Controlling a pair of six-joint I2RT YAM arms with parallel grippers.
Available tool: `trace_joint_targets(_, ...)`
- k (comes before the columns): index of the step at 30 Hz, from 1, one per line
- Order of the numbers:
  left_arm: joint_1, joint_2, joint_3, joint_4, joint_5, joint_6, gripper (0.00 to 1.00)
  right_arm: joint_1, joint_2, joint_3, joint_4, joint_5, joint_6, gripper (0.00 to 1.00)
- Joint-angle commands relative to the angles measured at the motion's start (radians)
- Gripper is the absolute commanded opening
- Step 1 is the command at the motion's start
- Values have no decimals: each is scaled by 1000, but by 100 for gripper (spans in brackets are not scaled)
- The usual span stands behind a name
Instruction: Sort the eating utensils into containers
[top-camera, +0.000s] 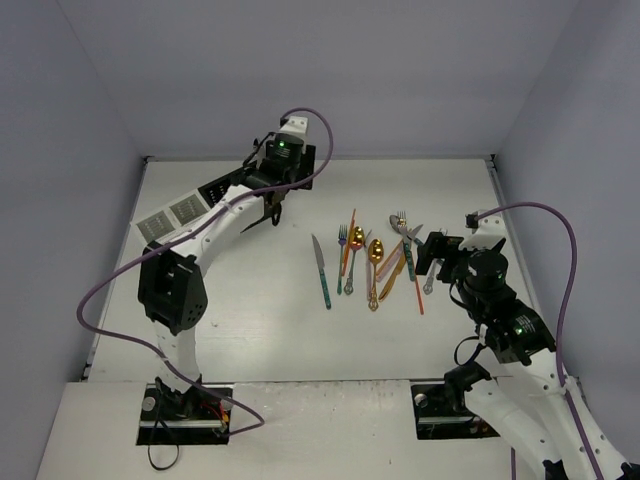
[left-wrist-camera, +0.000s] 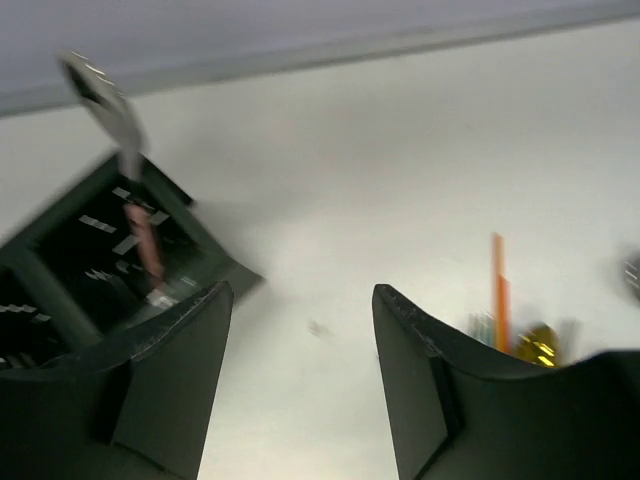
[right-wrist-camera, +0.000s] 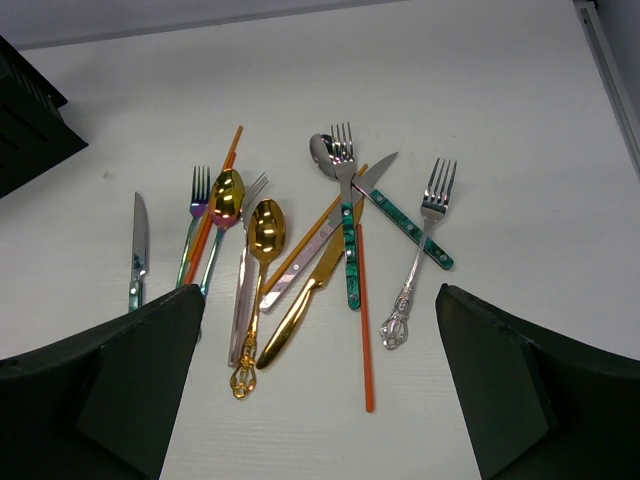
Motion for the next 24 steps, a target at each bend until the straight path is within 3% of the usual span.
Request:
trace_joint_targets(1,-136,-49,50,-177,43,-157,56,6,-6,17,48,1,5,100)
trace_joint_targets(11,-337,174,154,-292,81,-299,54,6,-29,13,25,-4,0,100)
trace_joint_targets(24,-353,372,243,-350,43,-329,33,6,-59,33,-14,3,16,100)
